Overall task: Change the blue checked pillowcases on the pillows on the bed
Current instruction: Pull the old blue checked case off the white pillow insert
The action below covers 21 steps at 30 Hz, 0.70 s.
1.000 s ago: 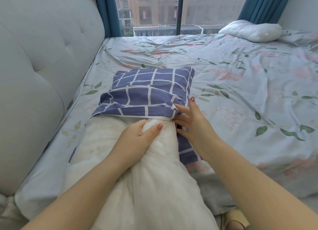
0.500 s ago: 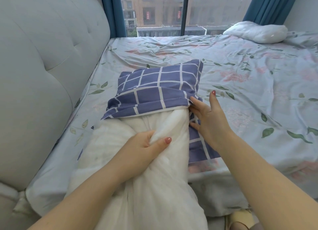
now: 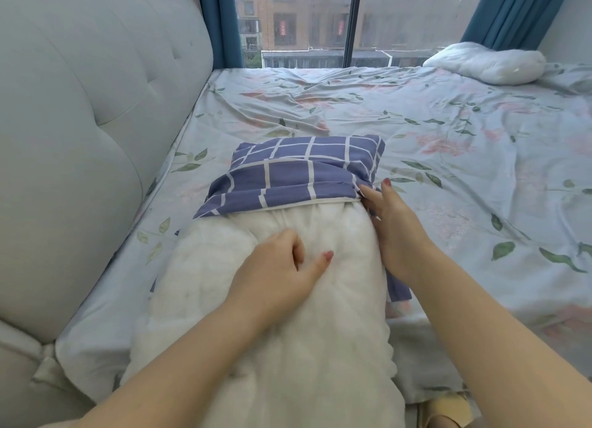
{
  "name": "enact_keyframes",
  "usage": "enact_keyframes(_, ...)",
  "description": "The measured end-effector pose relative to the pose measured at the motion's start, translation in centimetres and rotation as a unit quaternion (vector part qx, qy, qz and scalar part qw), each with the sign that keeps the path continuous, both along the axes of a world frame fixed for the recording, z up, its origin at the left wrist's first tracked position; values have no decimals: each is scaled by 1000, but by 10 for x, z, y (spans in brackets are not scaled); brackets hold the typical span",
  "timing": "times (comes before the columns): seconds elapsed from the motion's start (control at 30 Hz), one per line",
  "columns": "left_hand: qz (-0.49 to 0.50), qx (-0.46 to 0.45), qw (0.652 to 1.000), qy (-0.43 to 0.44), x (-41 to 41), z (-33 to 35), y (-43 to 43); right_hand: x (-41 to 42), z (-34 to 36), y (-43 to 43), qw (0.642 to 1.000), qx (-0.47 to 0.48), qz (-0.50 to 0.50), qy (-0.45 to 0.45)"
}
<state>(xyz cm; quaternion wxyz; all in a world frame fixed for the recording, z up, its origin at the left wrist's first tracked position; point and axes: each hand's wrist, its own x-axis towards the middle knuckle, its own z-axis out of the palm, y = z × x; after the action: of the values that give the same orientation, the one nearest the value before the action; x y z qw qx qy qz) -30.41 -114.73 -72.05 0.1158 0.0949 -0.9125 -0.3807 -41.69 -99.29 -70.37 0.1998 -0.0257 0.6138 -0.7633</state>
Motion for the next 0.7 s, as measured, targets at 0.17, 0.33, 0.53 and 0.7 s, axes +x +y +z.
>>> enact_keyframes(0.17,52,39,998,17,-19,14,3,12,10,3,998,-54,2,-33)
enact_keyframes(0.33,91,40,994,-42,-33,20,9,23,11,4,995,-62,47,-65)
enact_keyframes(0.53,84,17,996,3,-44,9,21,26,10,9,989,-84,87,-81)
enact_keyframes(0.7,67,32,996,39,-49,-3,19,22,8,11,987,-90,98,-85)
